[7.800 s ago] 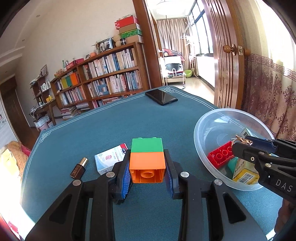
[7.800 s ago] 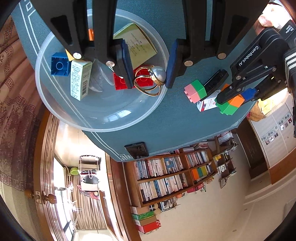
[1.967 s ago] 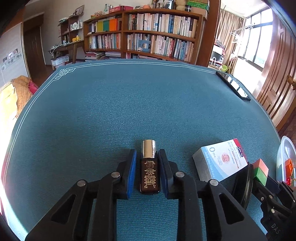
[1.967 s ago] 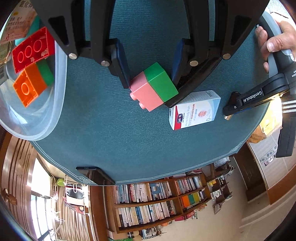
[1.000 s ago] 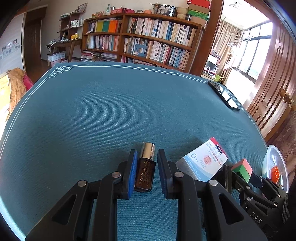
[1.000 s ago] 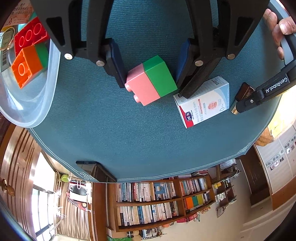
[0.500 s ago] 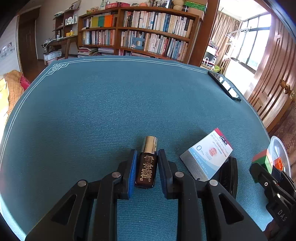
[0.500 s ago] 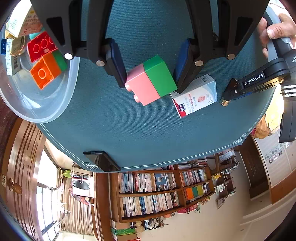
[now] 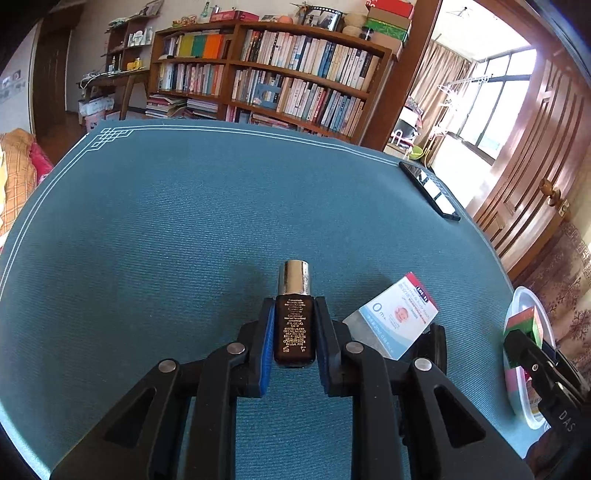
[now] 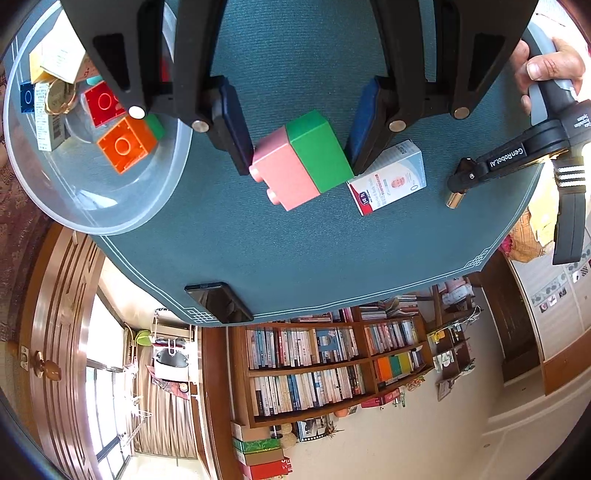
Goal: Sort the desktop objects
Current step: 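Carry both items over the bowl and open the left tool to drop the perfume bottle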
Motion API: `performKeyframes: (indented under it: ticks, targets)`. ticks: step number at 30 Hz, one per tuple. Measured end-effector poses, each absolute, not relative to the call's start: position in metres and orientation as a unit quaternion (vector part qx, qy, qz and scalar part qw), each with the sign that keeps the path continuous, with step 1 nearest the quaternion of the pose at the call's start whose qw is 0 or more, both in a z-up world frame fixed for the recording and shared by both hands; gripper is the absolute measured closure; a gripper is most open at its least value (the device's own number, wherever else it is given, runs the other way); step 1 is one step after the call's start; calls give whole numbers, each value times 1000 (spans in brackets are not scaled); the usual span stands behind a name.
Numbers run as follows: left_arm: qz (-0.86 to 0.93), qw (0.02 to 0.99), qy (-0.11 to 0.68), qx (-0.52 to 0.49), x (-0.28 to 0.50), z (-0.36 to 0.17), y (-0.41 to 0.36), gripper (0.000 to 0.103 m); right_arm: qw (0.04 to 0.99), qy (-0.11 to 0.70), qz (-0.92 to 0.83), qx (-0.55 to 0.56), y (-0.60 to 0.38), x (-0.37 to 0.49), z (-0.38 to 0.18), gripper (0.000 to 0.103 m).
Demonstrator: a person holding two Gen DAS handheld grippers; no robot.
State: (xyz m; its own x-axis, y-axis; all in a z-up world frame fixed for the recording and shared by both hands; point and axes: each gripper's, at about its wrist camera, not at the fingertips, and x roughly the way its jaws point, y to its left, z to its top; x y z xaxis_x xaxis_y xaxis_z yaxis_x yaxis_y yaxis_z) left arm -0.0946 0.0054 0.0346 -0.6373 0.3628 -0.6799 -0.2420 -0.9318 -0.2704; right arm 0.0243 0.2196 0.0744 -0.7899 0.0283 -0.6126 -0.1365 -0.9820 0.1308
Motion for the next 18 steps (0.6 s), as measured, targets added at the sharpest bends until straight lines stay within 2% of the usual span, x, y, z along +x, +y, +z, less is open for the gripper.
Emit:
performKeyframes:
  ticks: [6,18]
  targets:
    - [907,184,-79,-370,-85,47,15,82,57,91,945,-309,230,34,83,47]
    - [914,224,-32,-336,-56,68,66,82,105,126,943,-290,277,61,89,47]
